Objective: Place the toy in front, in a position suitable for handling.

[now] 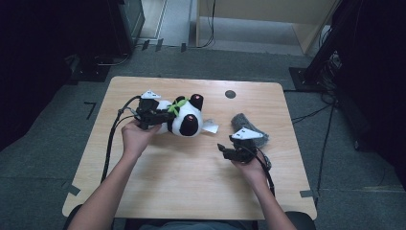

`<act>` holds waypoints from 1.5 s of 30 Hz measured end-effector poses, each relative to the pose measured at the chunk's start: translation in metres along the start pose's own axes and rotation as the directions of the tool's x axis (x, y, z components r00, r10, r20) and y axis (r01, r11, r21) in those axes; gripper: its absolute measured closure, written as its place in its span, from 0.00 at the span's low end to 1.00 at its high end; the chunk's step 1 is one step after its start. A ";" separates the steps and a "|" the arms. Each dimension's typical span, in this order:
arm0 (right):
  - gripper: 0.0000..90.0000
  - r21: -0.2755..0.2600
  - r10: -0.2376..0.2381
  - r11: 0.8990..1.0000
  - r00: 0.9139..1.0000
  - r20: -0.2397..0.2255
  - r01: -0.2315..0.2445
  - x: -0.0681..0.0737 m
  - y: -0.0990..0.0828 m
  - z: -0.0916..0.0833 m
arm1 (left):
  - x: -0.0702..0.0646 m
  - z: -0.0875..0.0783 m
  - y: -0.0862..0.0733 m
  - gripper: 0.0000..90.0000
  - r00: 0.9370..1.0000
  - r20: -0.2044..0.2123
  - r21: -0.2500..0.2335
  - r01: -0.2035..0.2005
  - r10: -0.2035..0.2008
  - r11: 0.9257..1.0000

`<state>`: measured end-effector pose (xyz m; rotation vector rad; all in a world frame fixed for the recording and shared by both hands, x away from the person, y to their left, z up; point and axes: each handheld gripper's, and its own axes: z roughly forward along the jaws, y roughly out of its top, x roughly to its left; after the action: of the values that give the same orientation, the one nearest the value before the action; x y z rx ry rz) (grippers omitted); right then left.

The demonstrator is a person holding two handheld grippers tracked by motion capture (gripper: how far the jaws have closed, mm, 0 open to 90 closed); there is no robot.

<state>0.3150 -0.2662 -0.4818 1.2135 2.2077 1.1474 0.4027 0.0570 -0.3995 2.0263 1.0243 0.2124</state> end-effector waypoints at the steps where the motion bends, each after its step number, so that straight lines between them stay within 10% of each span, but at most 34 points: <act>1: 0.43 0.008 0.002 1.000 1.000 0.000 -0.002 -0.001 0.001 -0.001 | -0.003 0.000 0.001 0.83 1.000 0.004 -0.004 -0.001 0.001 1.000; 26: 0.44 -0.031 0.024 0.999 0.999 0.049 -0.023 -0.024 0.014 -0.019 | -0.065 0.010 -0.044 0.82 0.999 0.019 -0.057 0.032 -0.031 0.998; 45: 0.49 -0.009 0.047 0.999 0.988 0.146 -0.047 -0.052 0.016 -0.018 | -0.073 0.006 -0.055 0.58 0.999 0.027 -0.070 -0.018 0.020 0.997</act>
<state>0.3408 -0.3127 -0.4615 1.3101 2.0770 1.0462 0.3257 0.0175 -0.4293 1.9714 0.9683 0.2260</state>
